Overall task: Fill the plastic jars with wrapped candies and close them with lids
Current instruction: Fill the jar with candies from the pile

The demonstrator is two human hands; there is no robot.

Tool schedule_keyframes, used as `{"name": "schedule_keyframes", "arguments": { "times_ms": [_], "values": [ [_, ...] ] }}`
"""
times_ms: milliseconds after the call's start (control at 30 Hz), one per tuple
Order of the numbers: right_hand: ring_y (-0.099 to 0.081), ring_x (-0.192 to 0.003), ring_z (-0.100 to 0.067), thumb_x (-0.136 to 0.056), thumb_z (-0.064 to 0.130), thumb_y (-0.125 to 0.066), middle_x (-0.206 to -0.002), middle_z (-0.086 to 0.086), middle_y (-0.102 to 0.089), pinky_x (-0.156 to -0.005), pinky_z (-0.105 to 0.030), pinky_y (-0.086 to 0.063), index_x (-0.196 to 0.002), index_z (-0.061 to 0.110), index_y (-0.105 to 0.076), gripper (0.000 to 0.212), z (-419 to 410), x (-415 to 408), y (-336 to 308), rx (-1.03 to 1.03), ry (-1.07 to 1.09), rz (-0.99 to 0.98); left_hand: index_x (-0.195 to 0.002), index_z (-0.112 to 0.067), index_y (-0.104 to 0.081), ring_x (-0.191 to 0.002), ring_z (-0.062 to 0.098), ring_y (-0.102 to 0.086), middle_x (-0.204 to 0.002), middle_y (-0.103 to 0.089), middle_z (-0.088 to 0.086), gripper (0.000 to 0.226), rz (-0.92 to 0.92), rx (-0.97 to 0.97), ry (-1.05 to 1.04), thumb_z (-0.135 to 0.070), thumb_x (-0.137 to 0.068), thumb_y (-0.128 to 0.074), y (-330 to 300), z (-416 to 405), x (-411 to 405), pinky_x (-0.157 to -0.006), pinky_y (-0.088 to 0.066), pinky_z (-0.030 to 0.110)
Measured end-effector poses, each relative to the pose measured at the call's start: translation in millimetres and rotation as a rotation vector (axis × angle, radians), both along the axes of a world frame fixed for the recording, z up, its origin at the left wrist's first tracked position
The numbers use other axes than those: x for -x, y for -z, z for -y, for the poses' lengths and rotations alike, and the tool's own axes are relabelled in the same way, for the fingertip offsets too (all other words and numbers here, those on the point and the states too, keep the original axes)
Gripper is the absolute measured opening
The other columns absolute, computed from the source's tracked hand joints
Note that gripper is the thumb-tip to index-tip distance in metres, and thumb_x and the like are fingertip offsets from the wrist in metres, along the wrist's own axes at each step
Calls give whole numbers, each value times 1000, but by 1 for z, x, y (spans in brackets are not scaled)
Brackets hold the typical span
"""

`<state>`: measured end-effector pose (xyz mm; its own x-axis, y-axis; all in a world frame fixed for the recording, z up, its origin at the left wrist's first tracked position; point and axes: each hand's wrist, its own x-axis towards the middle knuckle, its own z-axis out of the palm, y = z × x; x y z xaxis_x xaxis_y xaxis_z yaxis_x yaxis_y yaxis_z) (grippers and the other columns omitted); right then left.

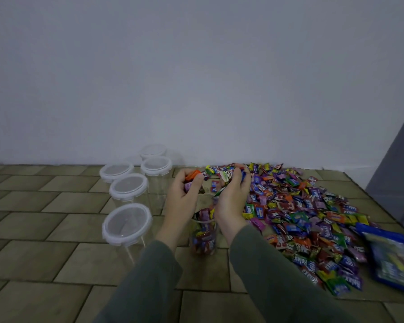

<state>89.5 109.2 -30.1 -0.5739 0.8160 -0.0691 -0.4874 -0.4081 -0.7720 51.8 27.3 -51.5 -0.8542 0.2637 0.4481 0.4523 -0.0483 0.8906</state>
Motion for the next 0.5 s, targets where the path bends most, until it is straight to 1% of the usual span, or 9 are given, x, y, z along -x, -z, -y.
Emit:
{"name": "schedule_keyframes", "arguments": {
  "times_ms": [33, 100, 167, 233, 267, 333, 367, 433, 500],
  "values": [
    [-47, -73, -15, -103, 22, -41, -95, 9, -53, -61, -29, -41, -91, 39, -51, 22, 0, 1, 0, -13, 1, 7, -86, -22, -58, -70, -4, -56, -73, -62, -21, 12, 2, 1, 5, -21, -98, -56, 3, 1, 1, -68, -45, 15],
    [-46, -68, -11, -103, 21, -41, -95, 8, -54, -58, -27, -39, -88, 40, -51, 25, 0, 2, 0, -28, 1, 24, -87, -19, -60, -72, 4, -60, -76, -66, -10, 14, 16, 9, 26, -28, -97, -55, 9, 5, 3, -69, -50, 21],
    [-46, -68, -12, -102, 22, -42, -97, 4, -55, -58, -28, -39, -87, 41, -52, 27, 0, 3, 0, -26, -11, 25, -89, -13, -63, -72, 7, -64, -79, -68, -1, 14, 25, 16, 50, -24, -96, -57, 12, 6, 3, -67, -52, 20],
    [-48, -70, -16, -102, 23, -42, -101, 0, -57, -60, -31, -41, -83, 45, -56, 32, 1, 2, -1, -19, -16, 25, -93, -14, -68, -79, 4, -65, -86, -70, -2, 11, -19, 60, 24, -19, -96, -58, 15, 6, 4, -71, -51, 16],
    [-49, -74, -20, -102, 25, -43, -104, -2, -57, -63, -34, -43, -79, 50, -58, 37, 2, 3, 0, -16, -21, 28, -95, -16, -70, -85, 3, -65, -90, -71, -5, 13, -43, 72, 20, -19, -96, -58, 15, 7, 4, -74, -50, 15],
    [-51, -83, -24, -101, 27, -43, -108, -5, -58, -72, -40, -44, -69, 57, -59, 47, 3, 3, 1, -8, -25, 38, -98, -16, -72, -92, 0, -64, -95, -72, -7, 20, -45, 47, 48, -21, -98, -53, 16, 6, 4, -77, -47, 11],
    [-51, -84, -25, -101, 27, -43, -108, -5, -58, -72, -40, -43, -68, 58, -59, 48, 3, 3, 1, -2, -24, 40, -100, -14, -73, -96, -1, -64, -98, -73, -8, 24, -43, 25, 54, -23, -99, -50, 18, 6, 3, -79, -45, 8],
    [-50, -76, -22, -101, 25, -43, -104, -4, -57, -67, -37, -43, -70, 54, -59, 46, 2, 3, 2, -5, -27, 26, -110, -11, -70, -105, -1, -62, -108, -71, -8, 35, -26, -34, 68, -30, -98, -43, 23, 5, 1, -84, -43, 7],
    [-46, -65, -14, -102, 23, -43, -95, 0, -56, -58, -29, -39, -79, 45, -57, 35, 0, 4, 4, -11, -32, 14, -120, -13, -65, -111, 1, -60, -118, -68, -7, 44, 30, -99, 71, -38, -98, -36, 32, 4, 1, -90, -44, 10]
  ]
}}
